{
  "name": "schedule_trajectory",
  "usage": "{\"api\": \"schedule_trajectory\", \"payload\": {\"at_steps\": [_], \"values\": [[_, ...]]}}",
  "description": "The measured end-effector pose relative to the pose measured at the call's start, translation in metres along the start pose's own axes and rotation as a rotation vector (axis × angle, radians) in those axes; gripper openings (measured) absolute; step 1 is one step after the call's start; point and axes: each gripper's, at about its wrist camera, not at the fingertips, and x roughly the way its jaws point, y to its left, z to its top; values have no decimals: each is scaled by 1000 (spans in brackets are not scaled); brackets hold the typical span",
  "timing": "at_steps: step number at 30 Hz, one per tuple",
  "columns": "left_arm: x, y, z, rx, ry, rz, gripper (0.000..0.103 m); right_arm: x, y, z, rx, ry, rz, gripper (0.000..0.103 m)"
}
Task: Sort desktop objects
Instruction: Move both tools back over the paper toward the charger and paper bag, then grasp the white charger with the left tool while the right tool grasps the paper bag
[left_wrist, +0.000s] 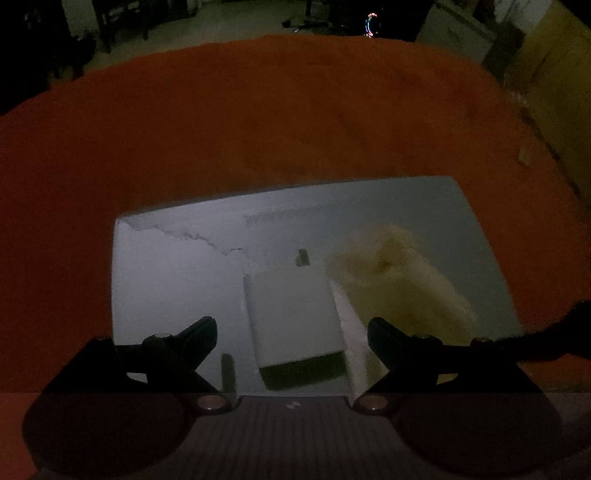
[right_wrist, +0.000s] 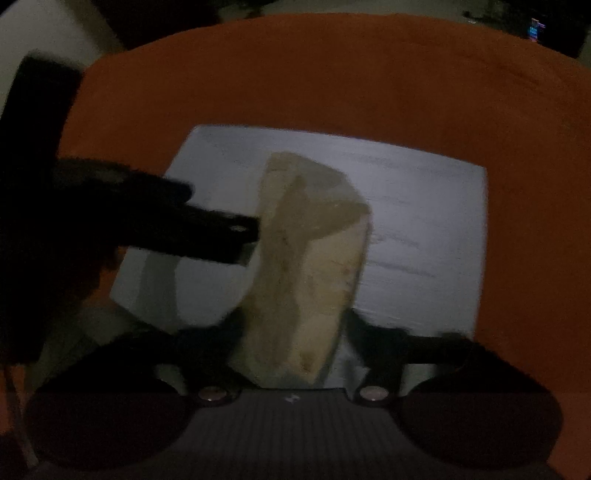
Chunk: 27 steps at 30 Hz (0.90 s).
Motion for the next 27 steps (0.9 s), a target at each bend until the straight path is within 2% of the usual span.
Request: {"api": "schedule_trajectory", "payload": {"at_steps": [1,2,3,8,14,18,21,23,25,27], "values": [[1,-6,2,1,0,8,76,2,0,-1,-3,0,4,18],[1,-9,-1,3,4,3,65,4,-1,-2,-6,0,8,10],[-4,-6,-12,8,10,-9,55,6,-1,-3,-9,0,13,10],[-46,9,-66,51,-9,-11,53,-11,-15,-10,-27,-22,23,7],[-106,42,-133,106,42,-3,52,-29,-31,-15,-119,-62,-83,8],[-141,59,-175,120,60,13,55,-21,-42,-16,-100,-31,-92,9],[-166,69,-204,128,75,29,57,-17,-44,-13,-71,-14,-91,28],[-180,73,-222,137,97,30,57,-16,-45,-9,-41,-11,-91,70],[-196,80,-242,130,116,32,58,-15,-43,-4,-19,-17,-96,85],[-214,84,-261,139,109,44,60,-11,-42,1,-5,-8,-83,89]]}}
